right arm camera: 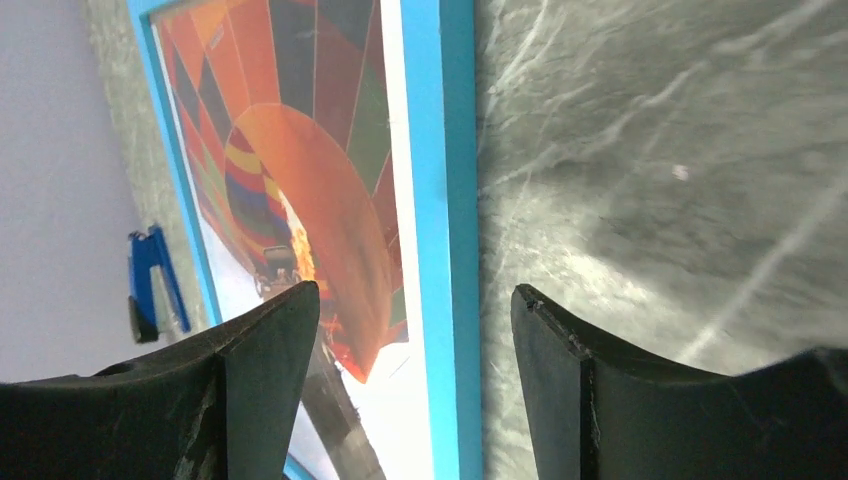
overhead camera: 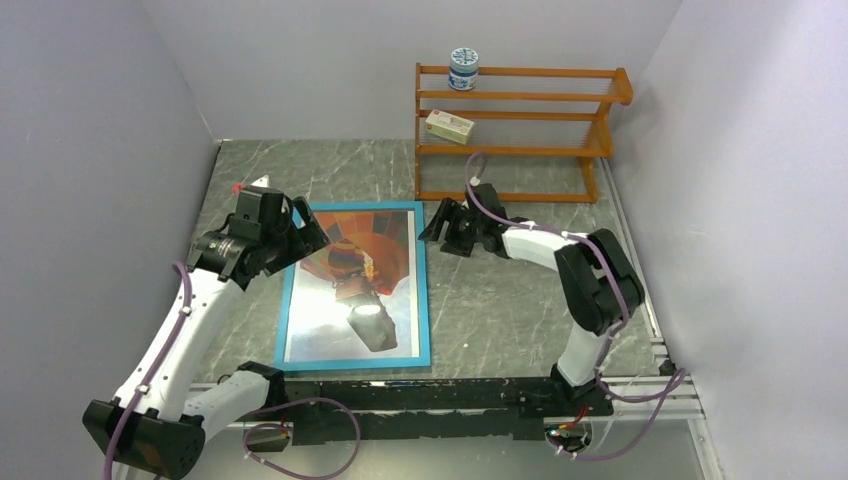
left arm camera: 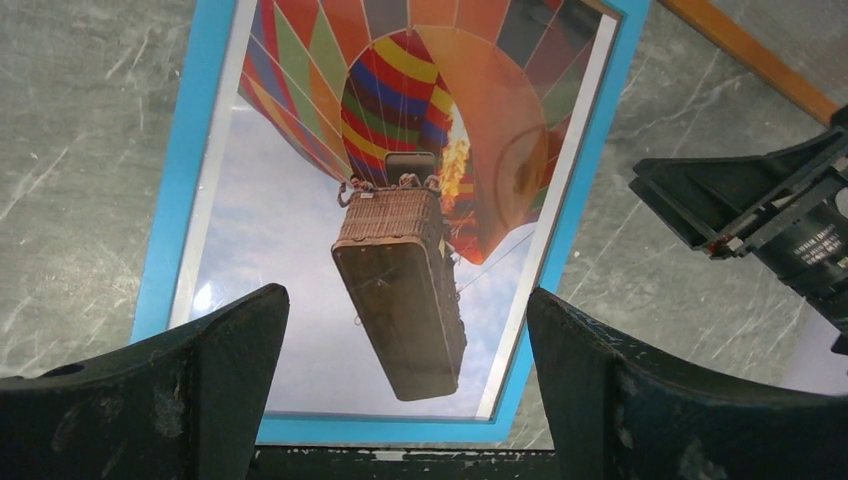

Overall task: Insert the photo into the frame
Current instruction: Turn over the photo frame at the center of the board, then reset both arms

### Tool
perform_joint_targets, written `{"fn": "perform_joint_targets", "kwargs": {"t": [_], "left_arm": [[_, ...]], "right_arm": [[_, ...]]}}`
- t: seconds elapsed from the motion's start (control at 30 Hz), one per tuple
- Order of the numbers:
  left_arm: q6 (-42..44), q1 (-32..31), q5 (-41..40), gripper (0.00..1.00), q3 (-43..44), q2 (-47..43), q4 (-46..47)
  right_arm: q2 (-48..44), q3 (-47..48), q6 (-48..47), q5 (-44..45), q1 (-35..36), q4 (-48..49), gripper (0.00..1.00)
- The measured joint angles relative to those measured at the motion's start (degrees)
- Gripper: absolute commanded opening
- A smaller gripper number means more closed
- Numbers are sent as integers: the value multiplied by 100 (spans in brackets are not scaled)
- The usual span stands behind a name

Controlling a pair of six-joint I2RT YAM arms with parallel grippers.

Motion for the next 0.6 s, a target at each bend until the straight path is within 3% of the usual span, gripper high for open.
{"fn": "perform_joint_targets", "kwargs": {"t": [0.33, 0.6], "left_arm": [[588, 0, 4, 94, 533, -269, -205], [1222, 0, -46, 94, 1416, -820, -691]], "right_arm": [[-1895, 0, -811, 1633, -7, -1486, 75], [-3698, 216, -1674, 3084, -33, -3239, 76]]}}
